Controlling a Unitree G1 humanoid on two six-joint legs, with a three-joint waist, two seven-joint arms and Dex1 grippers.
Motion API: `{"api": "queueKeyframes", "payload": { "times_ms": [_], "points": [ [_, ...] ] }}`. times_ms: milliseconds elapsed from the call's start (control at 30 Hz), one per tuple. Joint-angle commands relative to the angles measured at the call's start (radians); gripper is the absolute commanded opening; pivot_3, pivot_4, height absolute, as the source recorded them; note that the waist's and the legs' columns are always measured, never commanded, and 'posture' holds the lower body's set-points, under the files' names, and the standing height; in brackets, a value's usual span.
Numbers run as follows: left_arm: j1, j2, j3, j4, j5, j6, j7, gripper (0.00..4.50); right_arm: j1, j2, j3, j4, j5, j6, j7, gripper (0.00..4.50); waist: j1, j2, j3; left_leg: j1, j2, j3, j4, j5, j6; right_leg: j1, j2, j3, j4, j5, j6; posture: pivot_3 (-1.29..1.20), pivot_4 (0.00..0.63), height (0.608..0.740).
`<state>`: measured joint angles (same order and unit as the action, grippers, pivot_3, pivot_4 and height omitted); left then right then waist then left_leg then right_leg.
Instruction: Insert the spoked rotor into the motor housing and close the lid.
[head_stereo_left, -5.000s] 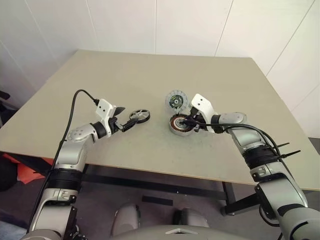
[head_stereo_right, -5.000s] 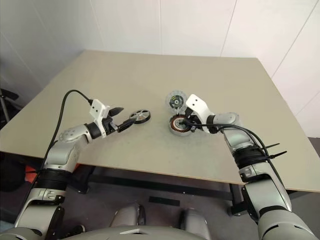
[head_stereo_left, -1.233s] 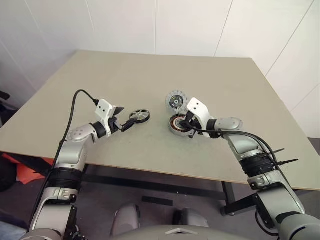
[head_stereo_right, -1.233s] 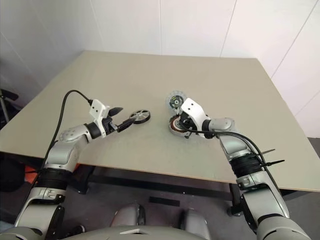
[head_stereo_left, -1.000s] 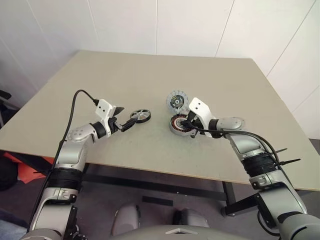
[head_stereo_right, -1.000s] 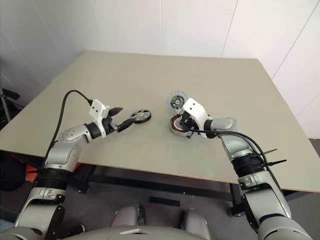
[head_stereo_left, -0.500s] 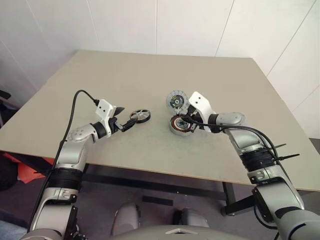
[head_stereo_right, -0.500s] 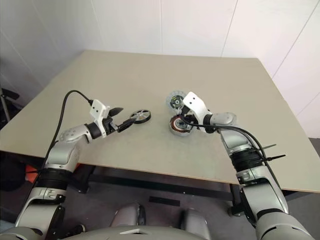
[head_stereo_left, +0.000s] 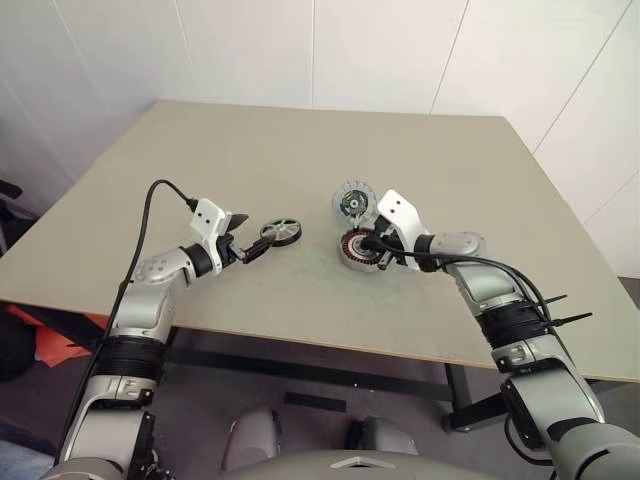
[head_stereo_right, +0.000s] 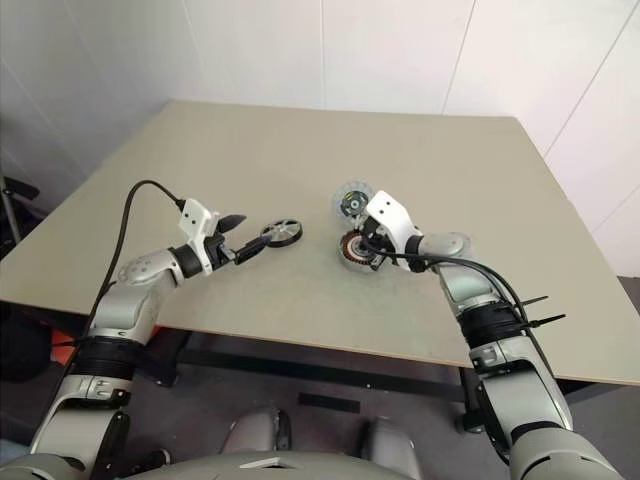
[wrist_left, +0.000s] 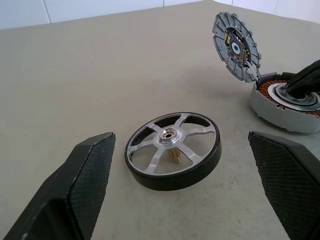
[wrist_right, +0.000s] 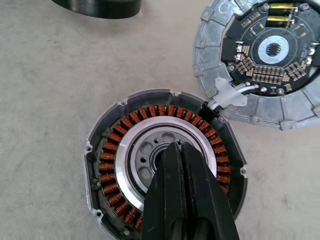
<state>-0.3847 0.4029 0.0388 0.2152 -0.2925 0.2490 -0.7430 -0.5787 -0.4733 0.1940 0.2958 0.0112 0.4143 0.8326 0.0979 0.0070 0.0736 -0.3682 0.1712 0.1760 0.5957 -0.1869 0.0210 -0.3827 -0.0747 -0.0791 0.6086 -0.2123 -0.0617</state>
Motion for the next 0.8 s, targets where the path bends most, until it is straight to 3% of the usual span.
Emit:
{"api": "queueKeyframes", "payload": {
  "times_ms": [33,267,500,800],
  "points": [
    [-0.019,0.000,0.019,-0.030,-0.013,-0.003,0.008,4.50,-0.049,-0.016,-0.043,-0.089,0.029,0.018,0.002,0.02,0.000,0.000,0.000,0.000,0.000,0.000,0.000,0.000,0.000,0.000,0.000,0.000,0.000,0.000,0.000,0.00,0.000,0.740],
    [-0.021,0.002,0.015,-0.026,-0.008,-0.007,0.005,4.50,-0.034,0.002,-0.024,-0.087,0.024,0.029,0.000,0.02,-0.001,0.000,0.000,-0.001,0.000,0.000,-0.001,0.000,0.000,-0.001,0.000,0.000,0.000,0.000,0.000,0.00,0.000,0.740],
    [-0.017,0.009,0.017,-0.027,-0.006,-0.010,0.003,4.50,0.012,0.031,0.027,0.088,-0.033,-0.032,-0.027,0.02,-0.001,0.000,0.000,0.000,0.000,0.000,0.000,0.000,0.000,-0.001,0.000,0.000,0.000,0.000,0.000,0.00,0.000,0.740],
    [-0.016,0.012,0.019,-0.027,-0.007,-0.011,0.007,4.50,-0.035,0.004,-0.020,-0.003,0.004,-0.023,-0.012,0.02,0.000,0.000,-0.001,0.003,0.000,0.000,0.000,0.000,-0.001,0.004,0.000,0.000,0.000,-0.003,0.005,0.00,0.000,0.740]
  ]
}}
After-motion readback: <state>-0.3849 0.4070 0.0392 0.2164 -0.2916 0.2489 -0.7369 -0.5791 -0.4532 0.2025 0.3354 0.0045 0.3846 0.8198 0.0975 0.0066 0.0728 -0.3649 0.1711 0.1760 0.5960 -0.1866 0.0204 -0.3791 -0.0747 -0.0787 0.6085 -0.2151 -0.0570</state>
